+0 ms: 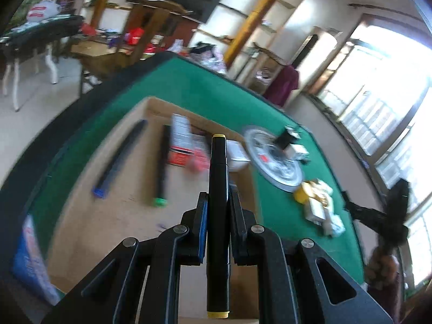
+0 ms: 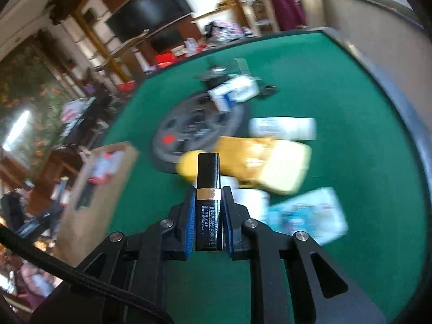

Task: Organize objects
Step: 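Carry the marker and black-and-gold tube into the tray, then release both items in the tray and return both grippers to the pile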

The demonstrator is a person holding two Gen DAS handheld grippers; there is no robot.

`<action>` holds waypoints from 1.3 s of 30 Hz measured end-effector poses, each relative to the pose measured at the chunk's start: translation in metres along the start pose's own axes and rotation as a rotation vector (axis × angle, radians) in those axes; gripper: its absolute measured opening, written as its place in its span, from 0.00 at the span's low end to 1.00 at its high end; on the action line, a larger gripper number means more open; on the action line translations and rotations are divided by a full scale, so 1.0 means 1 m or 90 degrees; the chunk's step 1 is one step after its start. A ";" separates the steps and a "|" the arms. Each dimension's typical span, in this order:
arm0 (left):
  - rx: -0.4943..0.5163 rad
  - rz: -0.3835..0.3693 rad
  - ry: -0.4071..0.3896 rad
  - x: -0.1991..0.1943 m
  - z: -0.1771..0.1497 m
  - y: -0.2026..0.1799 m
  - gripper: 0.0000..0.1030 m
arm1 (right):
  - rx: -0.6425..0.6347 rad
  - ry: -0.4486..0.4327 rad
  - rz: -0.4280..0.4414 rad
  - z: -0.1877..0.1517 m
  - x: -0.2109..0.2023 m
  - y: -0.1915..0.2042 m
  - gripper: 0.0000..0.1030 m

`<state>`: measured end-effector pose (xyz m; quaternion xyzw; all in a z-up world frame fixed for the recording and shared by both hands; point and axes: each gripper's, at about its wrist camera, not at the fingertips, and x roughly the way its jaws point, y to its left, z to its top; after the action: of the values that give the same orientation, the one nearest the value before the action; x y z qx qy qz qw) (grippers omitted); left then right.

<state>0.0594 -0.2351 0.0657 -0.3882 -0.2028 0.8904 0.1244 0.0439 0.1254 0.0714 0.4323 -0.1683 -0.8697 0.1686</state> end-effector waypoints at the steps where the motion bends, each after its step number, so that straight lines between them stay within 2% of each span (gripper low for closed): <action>1: -0.006 0.007 0.007 0.003 0.002 0.005 0.11 | 0.000 0.008 0.020 0.001 0.006 0.010 0.15; 4: -0.016 0.041 0.018 0.013 0.009 0.018 0.11 | 0.000 0.040 0.081 0.002 0.030 0.043 0.15; 7: -0.017 0.067 0.027 0.022 0.014 0.029 0.11 | -0.013 0.069 0.120 0.001 0.056 0.078 0.15; 16: -0.031 0.078 0.091 0.067 0.044 0.049 0.11 | -0.037 0.151 0.180 -0.009 0.132 0.165 0.15; 23: -0.053 0.098 0.137 0.104 0.058 0.066 0.11 | -0.049 0.217 0.168 -0.021 0.193 0.205 0.15; 27: -0.066 0.084 0.137 0.112 0.062 0.070 0.11 | -0.052 0.241 0.161 -0.029 0.214 0.214 0.15; 33: -0.076 0.063 0.133 0.116 0.063 0.074 0.12 | -0.060 0.249 0.136 -0.029 0.227 0.219 0.15; 36: -0.101 0.034 0.134 0.113 0.063 0.080 0.13 | -0.065 0.245 0.120 -0.028 0.227 0.217 0.15; 38: -0.104 0.025 0.128 0.107 0.063 0.081 0.17 | -0.064 0.239 0.110 -0.026 0.227 0.216 0.15; 39: -0.104 0.018 0.122 0.102 0.063 0.081 0.22 | -0.063 0.237 0.105 -0.026 0.227 0.214 0.15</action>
<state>-0.0605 -0.2848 0.0026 -0.4834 -0.2562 0.8312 0.0984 -0.0329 -0.1680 -0.0067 0.5612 -0.1260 -0.7654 0.2887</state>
